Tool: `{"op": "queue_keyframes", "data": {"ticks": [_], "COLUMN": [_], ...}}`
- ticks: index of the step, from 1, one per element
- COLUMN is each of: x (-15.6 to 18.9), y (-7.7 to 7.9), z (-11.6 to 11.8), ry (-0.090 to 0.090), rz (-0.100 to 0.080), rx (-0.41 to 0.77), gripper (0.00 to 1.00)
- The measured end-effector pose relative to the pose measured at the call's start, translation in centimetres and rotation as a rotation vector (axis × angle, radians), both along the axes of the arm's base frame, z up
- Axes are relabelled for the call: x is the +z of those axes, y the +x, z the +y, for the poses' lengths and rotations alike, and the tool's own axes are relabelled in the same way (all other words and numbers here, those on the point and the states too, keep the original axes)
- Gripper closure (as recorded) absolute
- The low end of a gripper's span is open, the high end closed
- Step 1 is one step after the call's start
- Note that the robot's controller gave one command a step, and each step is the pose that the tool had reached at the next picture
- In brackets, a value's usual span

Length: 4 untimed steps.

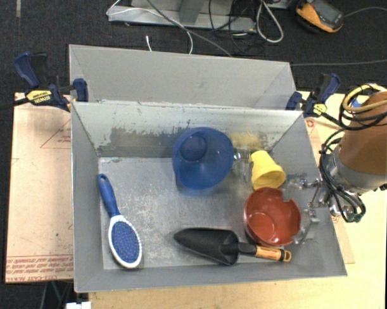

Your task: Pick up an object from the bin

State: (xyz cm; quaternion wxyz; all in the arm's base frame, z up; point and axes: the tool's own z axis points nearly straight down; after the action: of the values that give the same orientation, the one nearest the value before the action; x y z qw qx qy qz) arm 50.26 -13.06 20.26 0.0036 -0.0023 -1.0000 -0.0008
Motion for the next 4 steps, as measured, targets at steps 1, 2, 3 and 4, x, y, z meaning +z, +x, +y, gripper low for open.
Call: {"op": "queue_keyframes", "data": {"ticks": [1, 2, 3, 4], "x": [0.4, -13.5, -5.9, -10.3], "y": [0.2, 2.2, 0.2, 0.5], "z": [0.1, -1.7, -2.3, -1.4], "ry": [-0.002, 0.003, -0.004, 0.005], "rz": [-0.008, -0.007, -0.020, -0.011], "rx": [0.005, 0.176, 0.163, 0.494], "gripper": [0.00, 0.00, 0.00, 0.00]}}
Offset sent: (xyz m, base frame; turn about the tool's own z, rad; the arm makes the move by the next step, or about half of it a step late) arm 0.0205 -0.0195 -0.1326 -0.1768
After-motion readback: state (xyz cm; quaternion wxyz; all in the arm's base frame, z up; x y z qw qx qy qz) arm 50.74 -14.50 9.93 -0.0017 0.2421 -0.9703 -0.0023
